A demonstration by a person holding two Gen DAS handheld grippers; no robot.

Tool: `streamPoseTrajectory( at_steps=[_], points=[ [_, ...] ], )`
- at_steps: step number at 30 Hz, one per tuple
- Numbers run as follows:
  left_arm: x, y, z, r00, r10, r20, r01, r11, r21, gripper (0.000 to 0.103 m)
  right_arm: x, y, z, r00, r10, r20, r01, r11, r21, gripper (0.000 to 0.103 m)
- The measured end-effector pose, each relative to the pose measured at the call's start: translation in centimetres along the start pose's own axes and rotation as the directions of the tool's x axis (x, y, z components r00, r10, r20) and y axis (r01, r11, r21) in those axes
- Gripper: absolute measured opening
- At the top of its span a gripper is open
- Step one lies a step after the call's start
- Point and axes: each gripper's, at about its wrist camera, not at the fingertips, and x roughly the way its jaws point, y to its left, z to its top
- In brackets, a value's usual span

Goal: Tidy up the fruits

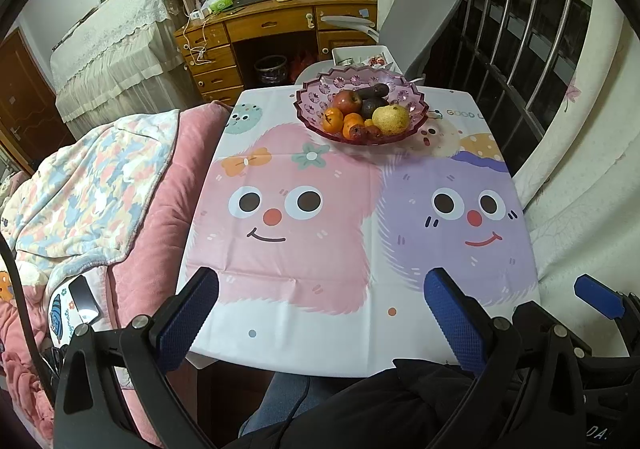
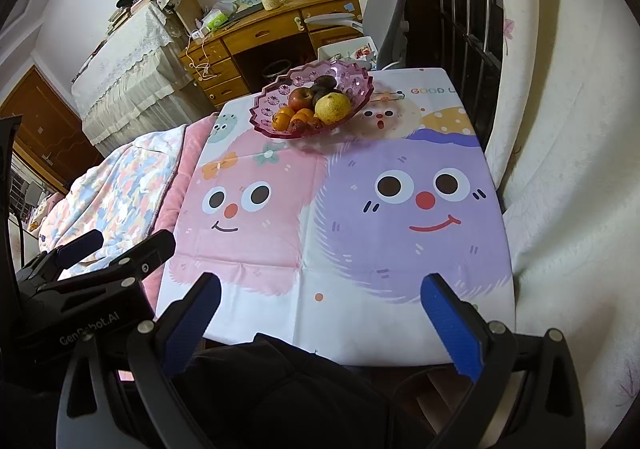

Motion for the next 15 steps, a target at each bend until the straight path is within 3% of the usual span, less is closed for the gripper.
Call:
streamPoseTrajectory(
  at_steps=[15],
  points=[
    [0.05,0.13,0.13,1.000,0.000,-0.005,0.000,1.000,0.002,0.102,0.29,-0.26,-0.07,1.000,0.000,-0.006,0.000,1.000,0.005,0.101]
  ],
)
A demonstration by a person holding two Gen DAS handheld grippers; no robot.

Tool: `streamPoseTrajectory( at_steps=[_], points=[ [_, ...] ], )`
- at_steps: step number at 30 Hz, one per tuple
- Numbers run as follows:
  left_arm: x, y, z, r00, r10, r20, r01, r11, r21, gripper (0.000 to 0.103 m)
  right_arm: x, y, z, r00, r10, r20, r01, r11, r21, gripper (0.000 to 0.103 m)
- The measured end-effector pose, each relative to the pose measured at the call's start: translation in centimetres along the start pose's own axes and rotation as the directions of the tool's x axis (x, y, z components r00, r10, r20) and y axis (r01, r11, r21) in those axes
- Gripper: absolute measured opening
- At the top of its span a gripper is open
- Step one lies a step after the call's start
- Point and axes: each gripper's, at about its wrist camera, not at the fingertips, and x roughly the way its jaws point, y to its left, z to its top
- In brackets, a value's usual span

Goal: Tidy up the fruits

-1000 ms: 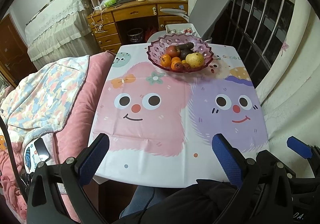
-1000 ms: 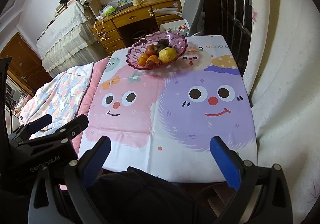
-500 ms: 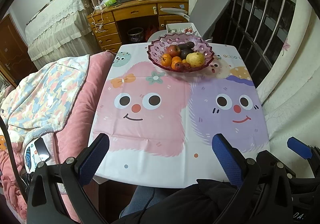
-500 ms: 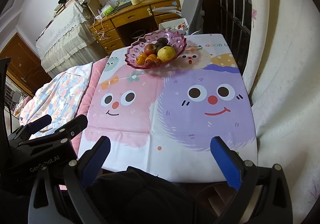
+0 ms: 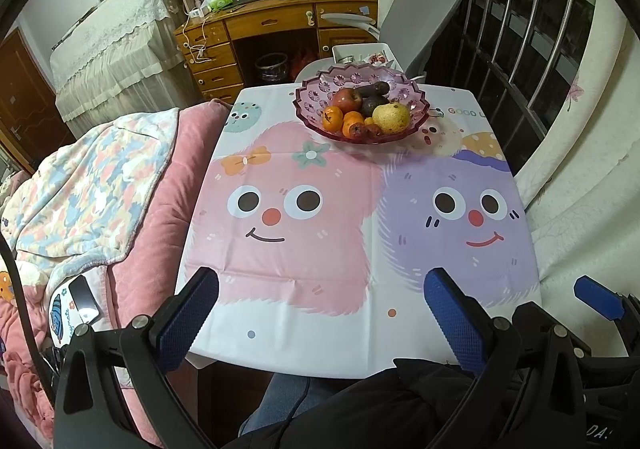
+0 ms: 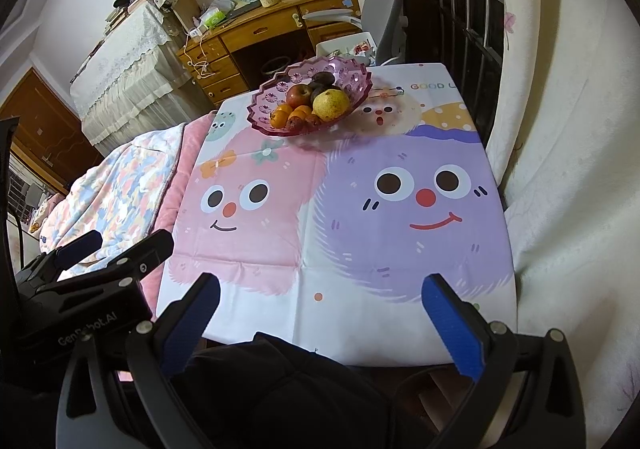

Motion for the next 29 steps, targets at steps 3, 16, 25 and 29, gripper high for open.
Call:
streamPoseTrajectory(
  at_steps=[3,16,25,29],
  points=[
    [0.1,0.1,-0.1,1.000,0.000,-0.001,0.000,1.000,0.001,0.102,0.0,-0.1,0.0,1.000,0.000,-0.001,0.000,1.000,0.000,0.101],
    [0.4,0.0,0.1,1.000,0.003,-0.009,-0.003,1.000,0.003,0.102,0.2,-0.3,0.3,1.000,0.002,-0.007,-0.002,1.000,0.003,0.101],
    [1.0,0.8,-0.6,1.000,0.014,-0.022,-0.014,1.000,0.004,0.102,1.0,-0.5,-0.3,1.000,0.012,-0.024,-0.011,1.000,0.006,0.101],
    [1.1,1.3,-0.6,0.999,0.014,-0.029,-0.014,1.000,0.008,0.102,1.2,-0.5,-0.6,0.999,0.014,-0.030,-0.014,1.000,0.008,0.101]
  ],
)
